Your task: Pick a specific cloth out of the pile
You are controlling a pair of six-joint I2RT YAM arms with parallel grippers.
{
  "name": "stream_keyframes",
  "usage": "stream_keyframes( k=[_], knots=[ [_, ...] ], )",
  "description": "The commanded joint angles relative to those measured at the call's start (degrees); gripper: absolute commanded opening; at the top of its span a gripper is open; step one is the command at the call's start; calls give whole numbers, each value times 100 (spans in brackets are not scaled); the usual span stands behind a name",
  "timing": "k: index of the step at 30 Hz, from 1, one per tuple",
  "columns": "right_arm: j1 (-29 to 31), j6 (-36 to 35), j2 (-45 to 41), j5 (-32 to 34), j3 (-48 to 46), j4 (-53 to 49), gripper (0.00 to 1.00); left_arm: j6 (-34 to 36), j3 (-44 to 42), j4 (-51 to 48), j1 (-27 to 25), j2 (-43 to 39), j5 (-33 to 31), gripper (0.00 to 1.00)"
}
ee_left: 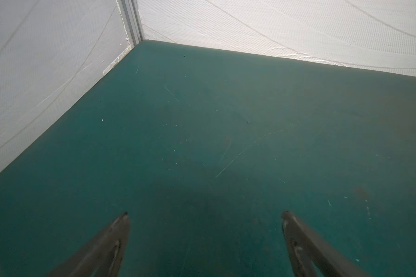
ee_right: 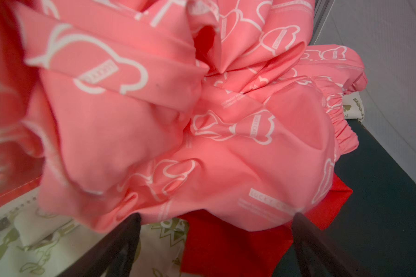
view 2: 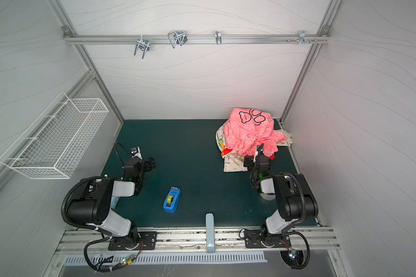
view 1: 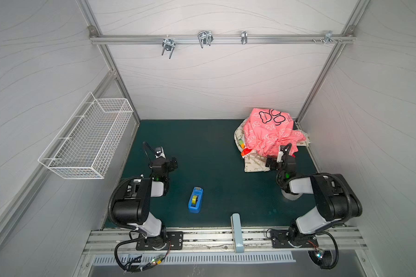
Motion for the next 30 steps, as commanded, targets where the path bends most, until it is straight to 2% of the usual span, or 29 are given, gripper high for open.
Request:
stream_keyframes(
  k=[1,30],
  knots=[
    [-30,7,-18,-31,53,-38,99,8,118,145,-3,-44,-81,99],
    [-81,25,-17,-140,71,-79,99,7,113,145,-3,-44,-81,99]
  ],
)
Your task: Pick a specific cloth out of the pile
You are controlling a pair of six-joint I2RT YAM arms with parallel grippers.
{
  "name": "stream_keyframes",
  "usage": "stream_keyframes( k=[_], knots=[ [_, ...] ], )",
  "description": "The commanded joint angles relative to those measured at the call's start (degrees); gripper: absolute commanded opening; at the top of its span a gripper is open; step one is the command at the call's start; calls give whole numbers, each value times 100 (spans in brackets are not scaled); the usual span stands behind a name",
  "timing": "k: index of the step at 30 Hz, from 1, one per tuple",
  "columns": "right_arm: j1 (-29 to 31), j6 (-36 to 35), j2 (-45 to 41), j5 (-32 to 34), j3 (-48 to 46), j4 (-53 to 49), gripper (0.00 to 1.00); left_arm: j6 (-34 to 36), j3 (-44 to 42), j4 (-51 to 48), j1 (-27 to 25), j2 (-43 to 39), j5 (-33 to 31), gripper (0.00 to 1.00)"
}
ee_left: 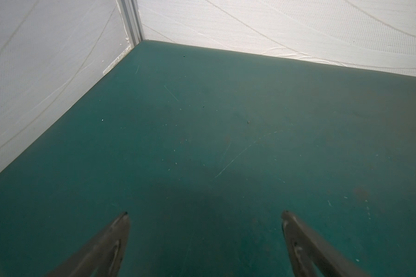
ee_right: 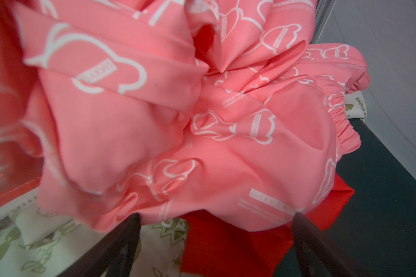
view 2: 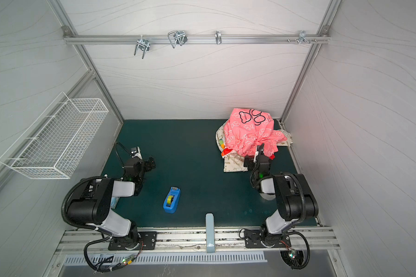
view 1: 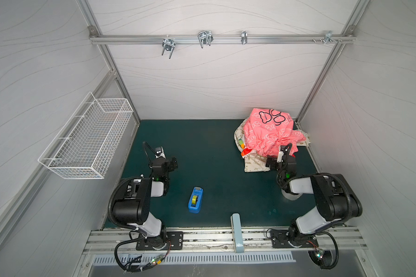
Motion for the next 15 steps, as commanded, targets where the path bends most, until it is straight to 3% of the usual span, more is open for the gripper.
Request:
stream_keyframes(
  k=[1,7,11,15],
  knots=[
    [-30,18,-14,-52,71,-71,99,7,112,144,-3,-44,-78,99],
    [-31,11,-39,-54,45,-29,99,-4,106,147,-3,-132,-143,99],
    [80,-87,-255,202,231,-446,99,-141,174,-916,-3,-1126,-389,99],
    [224,-75,-916,615,724,-1933,99,-173,-54,-1255,2,-2040,-222,99]
  ],
)
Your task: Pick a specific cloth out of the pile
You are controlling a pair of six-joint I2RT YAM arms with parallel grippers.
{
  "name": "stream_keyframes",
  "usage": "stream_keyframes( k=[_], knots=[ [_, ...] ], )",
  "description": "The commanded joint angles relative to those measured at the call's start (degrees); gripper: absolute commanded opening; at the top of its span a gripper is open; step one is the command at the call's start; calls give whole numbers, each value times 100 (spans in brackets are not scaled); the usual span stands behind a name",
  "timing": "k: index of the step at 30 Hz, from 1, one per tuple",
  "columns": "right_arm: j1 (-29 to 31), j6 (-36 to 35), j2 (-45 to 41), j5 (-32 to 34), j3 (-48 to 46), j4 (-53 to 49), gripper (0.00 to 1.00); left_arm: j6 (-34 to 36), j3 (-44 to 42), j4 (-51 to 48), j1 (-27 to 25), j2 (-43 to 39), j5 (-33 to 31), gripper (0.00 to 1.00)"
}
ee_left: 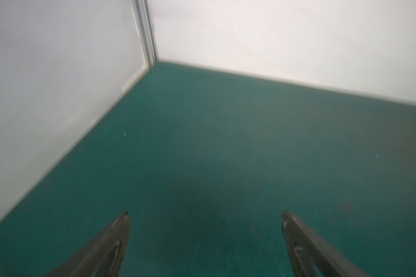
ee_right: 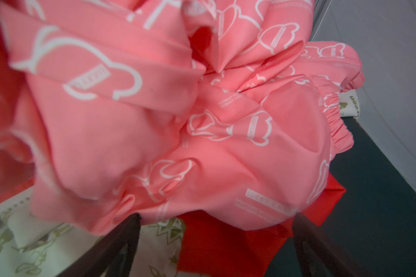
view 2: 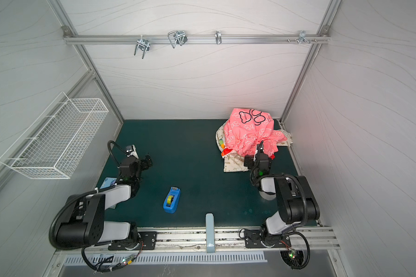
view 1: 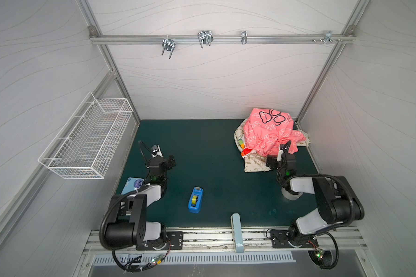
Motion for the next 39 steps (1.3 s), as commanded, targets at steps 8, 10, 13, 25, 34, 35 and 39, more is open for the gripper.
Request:
stream_keyframes(
  k=[8,10,13,25,34,35,39],
  knots=[
    [383,258,-1525,335,1032,-3277,99,-404,691,-2553,-66,-1744,1555,99],
    [487,340,-1625,286,1381,-3974,99,-533,931,-2982,-66,-1914,2372,99],
    [623,518,-1674,97,1951,-4957,99,-580,1203,-3310,-150,-2011,3890,98],
    [1962,288,-747,-1120,3358,-6898,98,-169,1719,-3953,-983,-1644,5859,99],
    [2182,259,760,-1046,3700,-7001,99,34,1892,-4294,-1108,-1451,5862,99],
    [2175,290,920,-1027,3723,-6972,99,41,1891,-4307,-1121,-1459,5858,99],
    [2179,376,1452,-922,3876,-6960,99,93,1891,-4303,-1147,-1494,5859,99]
  ],
)
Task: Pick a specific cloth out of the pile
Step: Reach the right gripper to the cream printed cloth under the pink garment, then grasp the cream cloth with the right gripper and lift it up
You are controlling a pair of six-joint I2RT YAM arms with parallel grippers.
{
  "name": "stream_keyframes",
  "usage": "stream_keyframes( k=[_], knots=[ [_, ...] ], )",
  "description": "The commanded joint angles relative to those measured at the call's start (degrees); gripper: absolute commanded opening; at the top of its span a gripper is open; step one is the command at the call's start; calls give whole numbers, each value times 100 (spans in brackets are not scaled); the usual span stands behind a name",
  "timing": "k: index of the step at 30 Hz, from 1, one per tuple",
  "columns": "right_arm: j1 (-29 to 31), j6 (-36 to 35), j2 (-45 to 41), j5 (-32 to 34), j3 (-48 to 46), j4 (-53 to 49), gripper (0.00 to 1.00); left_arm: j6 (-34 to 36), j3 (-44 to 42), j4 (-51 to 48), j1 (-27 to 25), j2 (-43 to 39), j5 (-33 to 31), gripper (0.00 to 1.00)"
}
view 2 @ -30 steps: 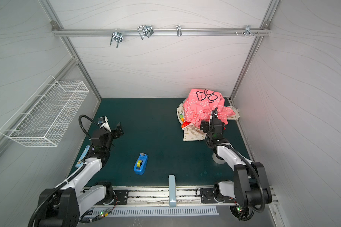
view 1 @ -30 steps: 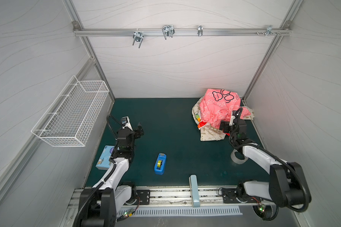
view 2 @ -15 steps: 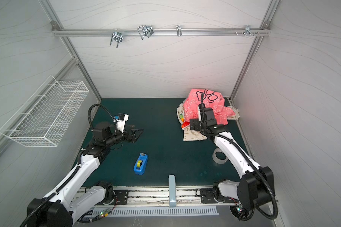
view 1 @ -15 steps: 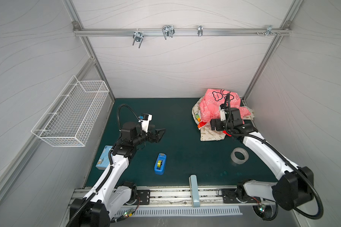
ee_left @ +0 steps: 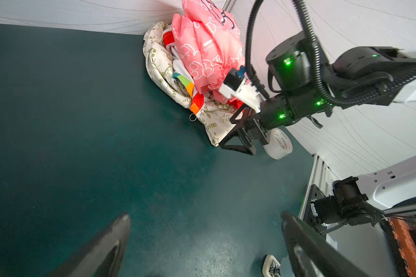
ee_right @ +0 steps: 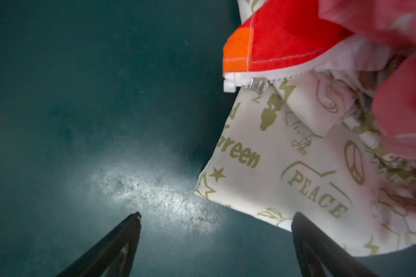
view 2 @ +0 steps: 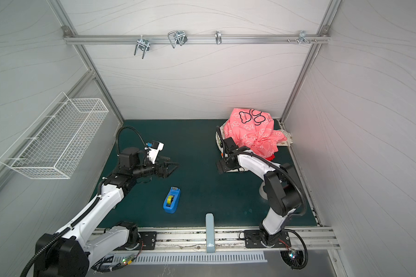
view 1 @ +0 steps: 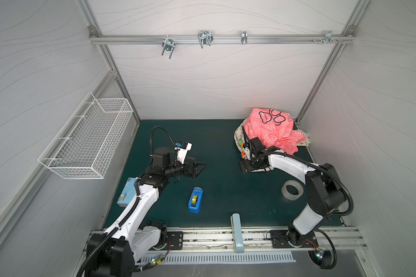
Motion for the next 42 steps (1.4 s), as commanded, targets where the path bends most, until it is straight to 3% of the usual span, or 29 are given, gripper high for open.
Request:
stream_keyframes(
  k=[1,7,11,14,16,20,23,36,42],
  knots=[
    [-4,102,343,152,226,-149,99,177,249,-14,-41,-29,134,99],
    [-19,296,746,830,358,-113,99,257,287,-76,-41,13,100,99],
    [-128,334,898,831,401,-16,99,259,300,-85,-41,32,110,99],
    [-294,343,1084,698,543,-115,90,273,304,-79,-41,31,105,99],
    [-385,335,1213,531,650,-210,78,285,301,-92,-41,24,95,99],
    [-409,333,1345,470,797,-315,27,286,303,-103,-41,-2,87,99],
    [-400,336,1214,488,834,-421,0,274,294,-93,-59,-43,83,99],
    [-332,-120,-979,1509,1698,-1001,0,277,199,24,-182,-332,-8,99],
    [-336,-418,-1303,1708,2491,-1225,0,284,186,12,-233,-363,-60,99]
  ],
)
